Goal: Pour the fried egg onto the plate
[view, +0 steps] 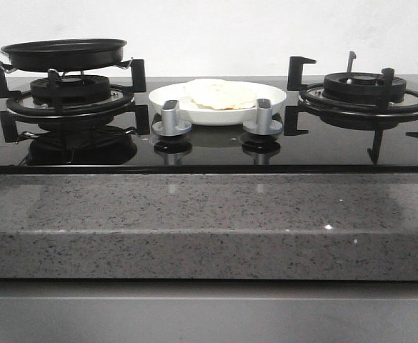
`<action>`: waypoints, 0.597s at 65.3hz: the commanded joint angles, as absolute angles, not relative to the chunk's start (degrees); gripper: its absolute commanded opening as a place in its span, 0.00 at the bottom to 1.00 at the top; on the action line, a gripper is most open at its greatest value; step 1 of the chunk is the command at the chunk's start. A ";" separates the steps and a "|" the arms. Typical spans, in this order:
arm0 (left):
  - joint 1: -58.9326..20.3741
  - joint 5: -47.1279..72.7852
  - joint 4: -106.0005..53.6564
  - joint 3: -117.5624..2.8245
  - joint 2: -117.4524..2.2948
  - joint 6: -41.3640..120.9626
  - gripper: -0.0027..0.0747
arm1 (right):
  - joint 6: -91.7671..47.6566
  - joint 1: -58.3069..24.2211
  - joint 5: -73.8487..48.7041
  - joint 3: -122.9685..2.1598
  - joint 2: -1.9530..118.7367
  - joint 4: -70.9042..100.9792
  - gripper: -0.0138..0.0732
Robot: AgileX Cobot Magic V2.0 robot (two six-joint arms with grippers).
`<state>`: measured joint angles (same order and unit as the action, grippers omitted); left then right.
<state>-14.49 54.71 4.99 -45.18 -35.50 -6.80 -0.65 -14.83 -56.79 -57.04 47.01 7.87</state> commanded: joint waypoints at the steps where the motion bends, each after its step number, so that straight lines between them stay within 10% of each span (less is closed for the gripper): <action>1: -14.76 51.04 5.46 -46.70 -35.49 -7.38 0.64 | -1.57 -14.74 -52.95 -54.51 42.55 7.63 0.56; 23: -14.76 51.04 5.46 -46.70 -35.49 -7.38 0.61 | -1.57 -14.74 -52.84 -43.89 28.79 7.49 0.50; 39: -14.76 51.04 5.46 -46.70 -35.49 -7.38 0.19 | -1.57 -14.74 -52.83 -42.57 26.71 7.09 0.15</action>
<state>-14.49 54.71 5.08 -45.18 -35.50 -6.80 -0.91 -14.83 -56.79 -41.32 26.43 7.53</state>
